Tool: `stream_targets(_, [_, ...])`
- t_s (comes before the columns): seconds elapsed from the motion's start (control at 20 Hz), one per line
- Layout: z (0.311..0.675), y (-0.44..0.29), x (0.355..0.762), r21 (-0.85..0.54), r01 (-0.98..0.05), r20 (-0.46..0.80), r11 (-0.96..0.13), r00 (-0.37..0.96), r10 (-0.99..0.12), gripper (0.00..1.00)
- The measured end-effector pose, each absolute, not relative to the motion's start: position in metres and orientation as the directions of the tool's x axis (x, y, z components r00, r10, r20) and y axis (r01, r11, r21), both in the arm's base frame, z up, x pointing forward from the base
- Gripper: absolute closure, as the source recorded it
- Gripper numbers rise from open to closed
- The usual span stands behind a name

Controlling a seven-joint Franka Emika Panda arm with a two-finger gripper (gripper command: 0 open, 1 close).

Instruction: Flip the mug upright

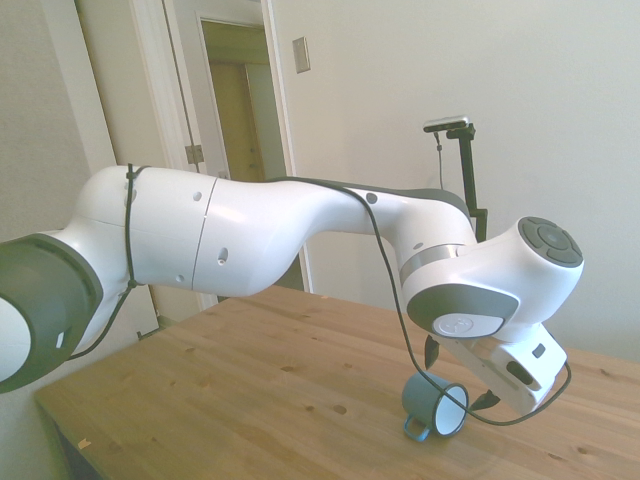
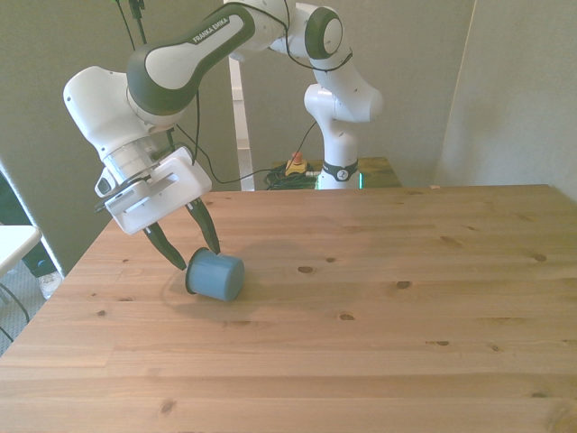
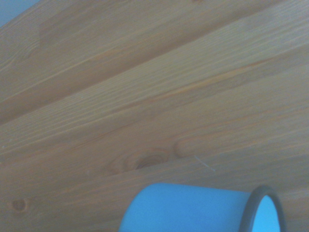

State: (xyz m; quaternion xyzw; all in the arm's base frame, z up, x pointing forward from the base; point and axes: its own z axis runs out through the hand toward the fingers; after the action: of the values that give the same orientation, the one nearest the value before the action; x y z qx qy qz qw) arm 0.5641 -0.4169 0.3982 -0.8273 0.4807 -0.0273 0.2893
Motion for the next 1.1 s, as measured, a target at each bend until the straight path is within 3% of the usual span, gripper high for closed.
stream_targets(0.4, [0.378, -0.408, 0.578, -0.530, -0.780, -0.316, -0.331, 0.544, -0.777, 0.00])
stream_targets(1.1, [0.388, -0.397, 0.582, -0.544, -0.775, -0.375, -0.321, 0.567, -0.733, 0.00])
